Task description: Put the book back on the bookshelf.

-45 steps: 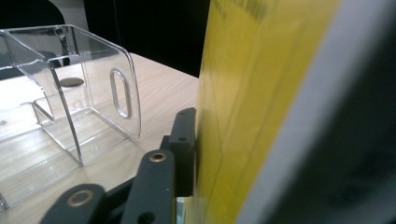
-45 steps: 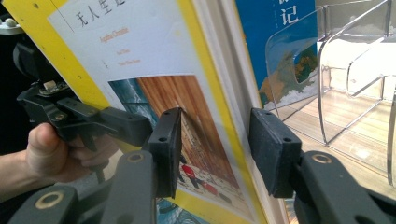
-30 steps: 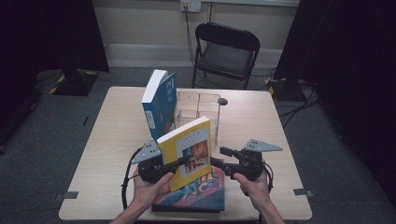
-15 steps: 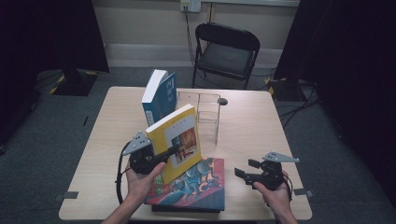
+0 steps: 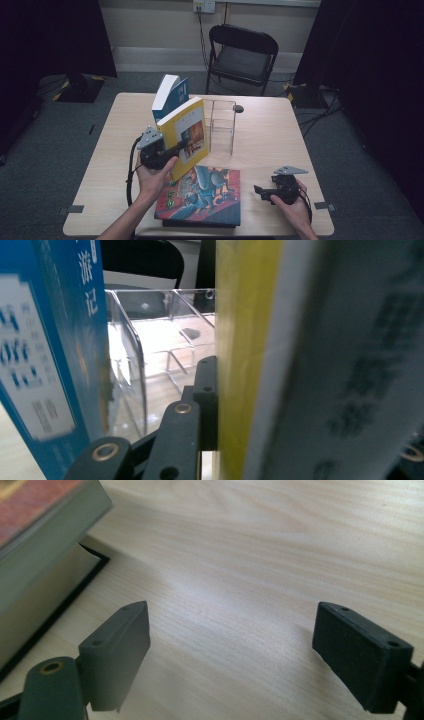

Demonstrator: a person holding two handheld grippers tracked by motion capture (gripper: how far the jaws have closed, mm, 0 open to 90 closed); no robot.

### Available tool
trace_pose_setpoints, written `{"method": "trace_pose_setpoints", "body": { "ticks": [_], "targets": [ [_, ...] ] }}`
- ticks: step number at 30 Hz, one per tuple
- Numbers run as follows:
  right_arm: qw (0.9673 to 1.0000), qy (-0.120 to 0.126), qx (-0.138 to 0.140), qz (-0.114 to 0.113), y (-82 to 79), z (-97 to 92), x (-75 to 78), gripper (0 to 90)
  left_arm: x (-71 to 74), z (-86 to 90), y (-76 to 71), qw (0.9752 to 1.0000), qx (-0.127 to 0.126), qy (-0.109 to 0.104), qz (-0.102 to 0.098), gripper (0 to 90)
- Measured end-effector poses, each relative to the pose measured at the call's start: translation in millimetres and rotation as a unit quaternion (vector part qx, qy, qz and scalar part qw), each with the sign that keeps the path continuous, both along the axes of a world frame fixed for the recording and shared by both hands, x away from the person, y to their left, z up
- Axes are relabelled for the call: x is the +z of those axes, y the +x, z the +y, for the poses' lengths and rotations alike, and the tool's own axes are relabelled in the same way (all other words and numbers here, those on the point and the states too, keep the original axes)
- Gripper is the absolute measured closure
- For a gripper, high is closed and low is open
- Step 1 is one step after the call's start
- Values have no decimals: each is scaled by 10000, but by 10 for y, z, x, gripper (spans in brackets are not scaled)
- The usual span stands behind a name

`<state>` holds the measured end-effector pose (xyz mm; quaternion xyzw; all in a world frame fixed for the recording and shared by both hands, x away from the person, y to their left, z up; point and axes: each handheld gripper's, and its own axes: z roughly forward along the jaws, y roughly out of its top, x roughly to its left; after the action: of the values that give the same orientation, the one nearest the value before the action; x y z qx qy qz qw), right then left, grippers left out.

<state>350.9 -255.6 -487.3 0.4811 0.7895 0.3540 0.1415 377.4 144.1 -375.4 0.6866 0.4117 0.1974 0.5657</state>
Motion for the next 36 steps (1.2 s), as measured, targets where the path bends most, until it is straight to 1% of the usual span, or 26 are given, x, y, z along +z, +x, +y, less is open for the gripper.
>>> {"method": "trace_pose_setpoints", "body": {
  "ticks": [1, 3, 6, 8, 9, 11, 13, 14, 15, 17, 19, 20, 22, 25, 28, 30, 32, 36],
  "targets": [
    [10000, -30, 36, 22, -1, 0, -13, 153, 9, -12, 34, 10000, 34, 6, 25, 757],
    [10000, -54, 17, 5, 3, -9, -33, 152, 16, -36, 103, 10000, 91, 28, 14, 757],
    [9999, -128, 26, -80, -4, -16, -45, 152, 23, -89, 189, 9997, 237, 65, -20, 757],
    [9997, -183, 20, -144, -10, -14, -56, 150, 27, -115, 242, 9994, 326, 51, -33, 757],
    [9996, -195, 22, -181, -14, -14, -63, 149, 29, -129, 267, 9992, 393, 49, -26, 757],
    [9991, -269, 35, -335, -27, -6, -88, 146, 39, -155, 324, 9989, 456, 96, -8, 757],
    [9980, -426, 57, -471, -45, 22, -110, 133, 45, -188, 372, 9985, 537, 62, -2, 757],
    [9979, -424, 65, -491, -49, 29, -119, 128, 50, -204, 395, 9985, 543, 89, -10, 757],
    [9979, -417, 64, -499, -50, 30, -121, 127, 48, -230, 420, 9983, 582, 89, -50, 757],
    [9979, -411, 72, -502, -48, 29, -122, 127, 47, -276, 458, 9977, 642, 185, -81, 758],
    [9979, -413, 69, -502, -49, 29, -122, 127, 38, -326, 513, 9974, 686, 207, -67, 757],
    [9979, -410, 63, -506, -49, 31, -123, 127, 34, -343, 543, 9973, 693, 257, -50, 757],
    [9979, -413, 59, -503, -49, 32, -122, 127, 23, -388, 597, 9968, 767, 239, -15, 757],
    [9979, -412, 52, -506, -50, 33, -123, 127, -2, -442, 680, 9958, 870, 280, -18, 757],
    [9979, -412, 49, -506, -50, 34, -123, 127, -40, -488, 762, 9950, 968, 243, 43, 757],
    [9979, -412, 49, -505, -50, 34, -123, 127, -75, -530, 807, 9942, 1036, 295, 22, 757],
    [9979, -412, 49, -506, -50, 34, -123, 127, -113, -575, 844, 9934, 1070, 424, -6, 757],
    [9979, -412, 50, -506, -50, 34, -123, 127, -197, -615, 891, 9930, 1087, 452, 26, 757]
  ]
}}
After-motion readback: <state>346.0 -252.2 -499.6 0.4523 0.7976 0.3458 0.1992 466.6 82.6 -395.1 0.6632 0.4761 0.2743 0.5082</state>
